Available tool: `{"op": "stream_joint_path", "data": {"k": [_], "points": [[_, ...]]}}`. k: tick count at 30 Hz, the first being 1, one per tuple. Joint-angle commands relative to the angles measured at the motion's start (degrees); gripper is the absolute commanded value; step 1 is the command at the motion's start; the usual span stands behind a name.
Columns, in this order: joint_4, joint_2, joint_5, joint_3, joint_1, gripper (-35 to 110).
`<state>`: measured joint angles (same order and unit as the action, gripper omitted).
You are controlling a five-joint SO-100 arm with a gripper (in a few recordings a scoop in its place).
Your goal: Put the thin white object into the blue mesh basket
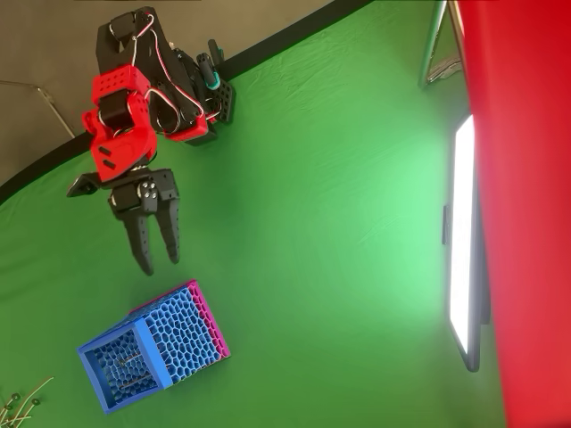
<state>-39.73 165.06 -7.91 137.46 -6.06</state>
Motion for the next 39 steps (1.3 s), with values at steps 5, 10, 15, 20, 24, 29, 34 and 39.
{"op": "stream_joint_path", "data": {"k": [5, 10, 15, 20, 24, 29, 34, 39], "points": [[-8.61, 12.74, 8.96, 10.72, 2.9, 29], [-10.55, 20.74, 11.69, 21.09, 5.01, 26], [-9.49, 25.22, 13.36, 30.06, 5.62, 26], [-8.26, 25.4, 15.03, 35.95, 5.8, 26], [-7.38, 25.4, 16.08, 39.2, 5.8, 26], [-9.67, 25.4, 16.88, 39.2, 5.98, 17], [-9.76, 25.4, 16.61, 39.2, 5.8, 2], [-9.76, 25.4, 16.08, 39.2, 5.45, 1]]}}
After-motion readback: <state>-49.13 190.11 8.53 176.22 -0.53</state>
